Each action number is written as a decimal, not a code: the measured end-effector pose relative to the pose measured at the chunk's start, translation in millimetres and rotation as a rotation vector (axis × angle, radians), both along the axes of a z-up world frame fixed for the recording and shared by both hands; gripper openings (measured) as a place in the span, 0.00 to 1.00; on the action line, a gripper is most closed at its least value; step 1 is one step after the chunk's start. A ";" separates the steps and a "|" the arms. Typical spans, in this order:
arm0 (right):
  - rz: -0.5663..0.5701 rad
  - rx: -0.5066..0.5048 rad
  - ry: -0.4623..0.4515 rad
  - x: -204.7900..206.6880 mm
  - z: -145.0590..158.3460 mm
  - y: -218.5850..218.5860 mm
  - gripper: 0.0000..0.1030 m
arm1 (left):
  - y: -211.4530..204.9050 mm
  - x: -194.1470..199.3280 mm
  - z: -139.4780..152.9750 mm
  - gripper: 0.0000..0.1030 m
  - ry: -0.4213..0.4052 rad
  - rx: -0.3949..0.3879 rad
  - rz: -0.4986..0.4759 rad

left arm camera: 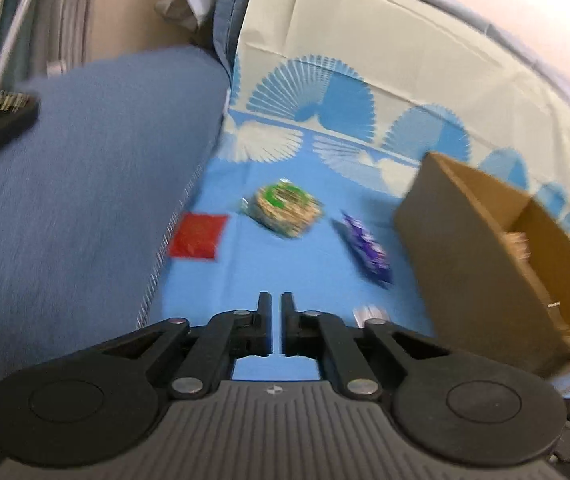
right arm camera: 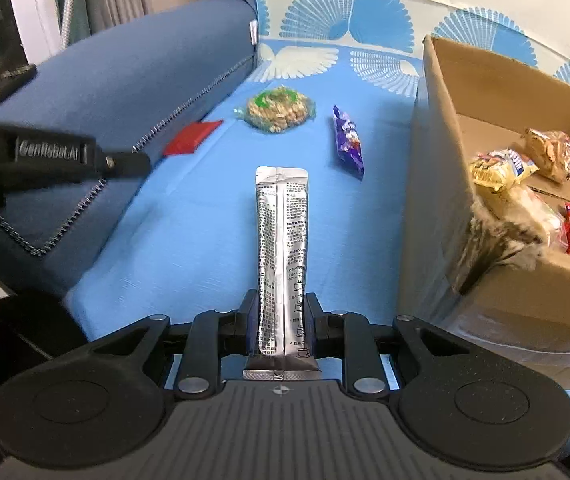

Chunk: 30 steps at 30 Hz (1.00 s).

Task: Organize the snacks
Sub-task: 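Grasp the silver foil bar with the right tool while the left tool approaches the red pack, then grasp the red pack with the left tool while the right tool holds the silver bar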

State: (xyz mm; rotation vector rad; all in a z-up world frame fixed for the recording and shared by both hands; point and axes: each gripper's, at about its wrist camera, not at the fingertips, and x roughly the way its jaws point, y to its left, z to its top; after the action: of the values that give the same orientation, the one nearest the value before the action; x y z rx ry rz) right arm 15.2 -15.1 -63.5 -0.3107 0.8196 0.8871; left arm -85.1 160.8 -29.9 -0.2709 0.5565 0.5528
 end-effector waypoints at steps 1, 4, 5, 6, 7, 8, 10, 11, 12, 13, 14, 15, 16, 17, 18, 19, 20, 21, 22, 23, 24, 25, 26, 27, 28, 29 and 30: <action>-0.004 -0.009 0.008 1.6 -3.6 2.0 0.25 | -0.9 10.6 -1.8 0.21 0.029 0.060 0.019; -0.001 -0.049 0.020 2.7 -12.5 8.3 0.33 | 3.6 43.2 -12.1 0.37 0.121 0.185 0.068; 0.003 -0.058 0.017 3.2 -14.9 11.8 0.39 | 7.5 55.8 -16.6 0.41 0.157 0.216 0.090; 0.007 -0.065 0.013 3.3 -16.7 13.6 0.41 | 12.4 68.7 -20.9 0.45 0.190 0.238 0.113; 0.013 -0.074 0.010 3.8 -18.5 15.7 0.42 | 18.1 80.2 -24.8 0.47 0.215 0.251 0.129; 0.017 -0.081 0.010 4.7 -20.1 17.4 0.43 | 24.4 92.2 -29.6 0.54 0.245 0.267 0.147; 0.021 -0.092 0.015 6.9 -22.5 20.7 0.46 | 37.6 115.1 -40.0 0.56 0.309 0.302 0.175; 0.022 -0.091 0.017 7.7 -22.9 21.3 0.47 | 42.4 125.2 -44.7 0.56 0.334 0.314 0.173; 0.025 -0.089 0.019 8.8 -23.1 22.5 0.48 | 45.5 133.9 -49.1 0.57 0.362 0.330 0.171; 0.029 -0.087 0.022 9.7 -23.2 24.0 0.48 | 48.8 142.0 -54.2 0.57 0.393 0.348 0.170; 0.034 -0.086 0.024 10.6 -23.5 24.6 0.48 | 52.6 147.5 -59.7 0.57 0.416 0.359 0.171; 0.038 -0.085 0.023 11.1 -23.9 25.4 0.49 | 57.7 152.4 -64.5 0.57 0.430 0.367 0.176; 0.042 -0.085 0.023 11.5 -24.1 26.2 0.49 | 59.8 154.9 -66.5 0.57 0.426 0.379 0.180; 0.045 -0.085 0.021 11.5 -24.3 26.6 0.49 | 62.1 158.4 -67.8 0.55 0.434 0.400 0.179; 0.049 -0.085 0.021 11.7 -24.4 27.2 0.49 | 63.5 162.0 -68.8 0.47 0.439 0.408 0.178; 0.051 -0.084 0.022 11.9 -24.4 27.4 0.49 | 67.9 164.0 -69.0 0.36 0.443 0.401 0.186; 0.051 -0.083 0.024 12.1 -24.5 27.3 0.49 | 74.9 164.3 -69.5 0.14 0.453 0.369 0.200; 0.052 -0.082 0.026 12.4 -24.6 26.5 0.49 | 82.8 162.2 -69.2 0.10 0.460 0.342 0.230; 0.052 -0.080 0.029 12.9 -24.6 26.0 0.49 | 87.1 158.8 -67.4 0.08 0.451 0.334 0.245; 0.052 -0.079 0.030 13.4 -24.6 25.7 0.49 | 89.2 155.6 -64.8 0.08 0.439 0.320 0.230; 0.053 -0.078 0.030 13.3 -24.5 25.5 0.49 | 87.0 153.2 -62.3 0.07 0.429 0.322 0.216; 0.054 -0.078 0.028 12.9 -24.3 25.1 0.49 | 83.1 149.1 -58.4 0.06 0.411 0.334 0.207; 0.055 -0.080 0.025 12.6 -24.1 25.3 0.49 | 78.8 143.1 -52.6 0.06 0.387 0.343 0.199; 0.056 -0.080 0.023 12.2 -24.1 25.5 0.49 | 75.5 137.6 -46.5 0.05 0.361 0.339 0.195; 0.056 -0.081 0.020 11.8 -24.1 25.5 0.49 | 72.2 129.9 -38.7 0.05 0.323 0.326 0.189; 0.056 -0.081 0.018 11.5 -24.4 25.8 0.49 | 67.6 121.4 -29.9 0.05 0.275 0.303 0.177; 0.054 -0.081 0.014 11.0 -24.4 25.7 0.47 | 61.0 110.3 -20.2 0.05 0.229 0.283 0.160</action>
State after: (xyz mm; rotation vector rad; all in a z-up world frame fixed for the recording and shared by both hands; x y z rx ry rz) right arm 26.2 10.7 -87.9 -0.3999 0.8649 0.9091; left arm 25.2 221.8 -50.1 0.0186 0.6721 0.8150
